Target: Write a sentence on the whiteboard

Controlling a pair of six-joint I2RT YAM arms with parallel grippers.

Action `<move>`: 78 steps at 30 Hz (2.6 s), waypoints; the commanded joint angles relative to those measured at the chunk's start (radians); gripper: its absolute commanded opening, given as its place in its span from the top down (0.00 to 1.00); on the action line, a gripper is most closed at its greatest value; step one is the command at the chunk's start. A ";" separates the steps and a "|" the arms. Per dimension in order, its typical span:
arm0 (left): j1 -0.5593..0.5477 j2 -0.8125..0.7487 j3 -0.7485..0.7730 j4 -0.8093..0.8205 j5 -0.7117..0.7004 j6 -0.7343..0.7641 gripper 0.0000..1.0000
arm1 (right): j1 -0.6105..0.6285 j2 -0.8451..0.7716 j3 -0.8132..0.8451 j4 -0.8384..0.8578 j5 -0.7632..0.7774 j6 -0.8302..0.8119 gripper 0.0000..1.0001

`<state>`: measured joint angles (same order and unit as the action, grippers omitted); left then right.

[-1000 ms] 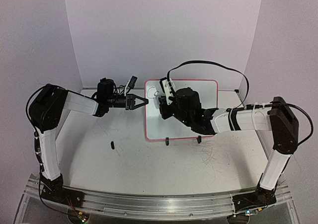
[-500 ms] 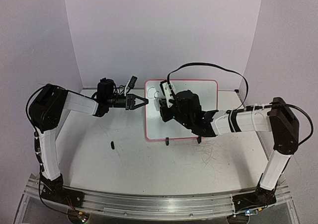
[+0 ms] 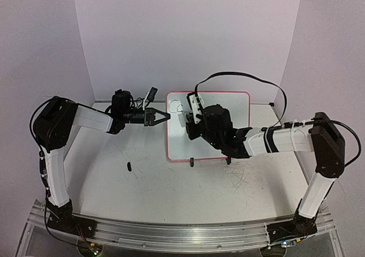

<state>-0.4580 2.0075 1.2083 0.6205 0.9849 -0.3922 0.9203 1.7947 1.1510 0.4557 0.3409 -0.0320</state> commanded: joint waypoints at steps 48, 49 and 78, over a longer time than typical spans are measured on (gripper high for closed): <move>-0.015 -0.051 0.000 0.014 0.044 0.012 1.00 | -0.017 -0.093 -0.009 0.055 -0.063 -0.045 1.00; -0.015 -0.051 0.000 0.013 0.045 0.012 1.00 | -0.025 -0.107 -0.022 0.059 -0.059 -0.035 1.00; -0.015 -0.047 0.004 0.013 0.048 0.012 1.00 | -0.054 -0.028 0.038 0.049 -0.057 -0.036 1.00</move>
<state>-0.4580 2.0075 1.2083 0.6209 0.9924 -0.3914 0.8627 1.7531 1.1450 0.4747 0.2655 -0.0643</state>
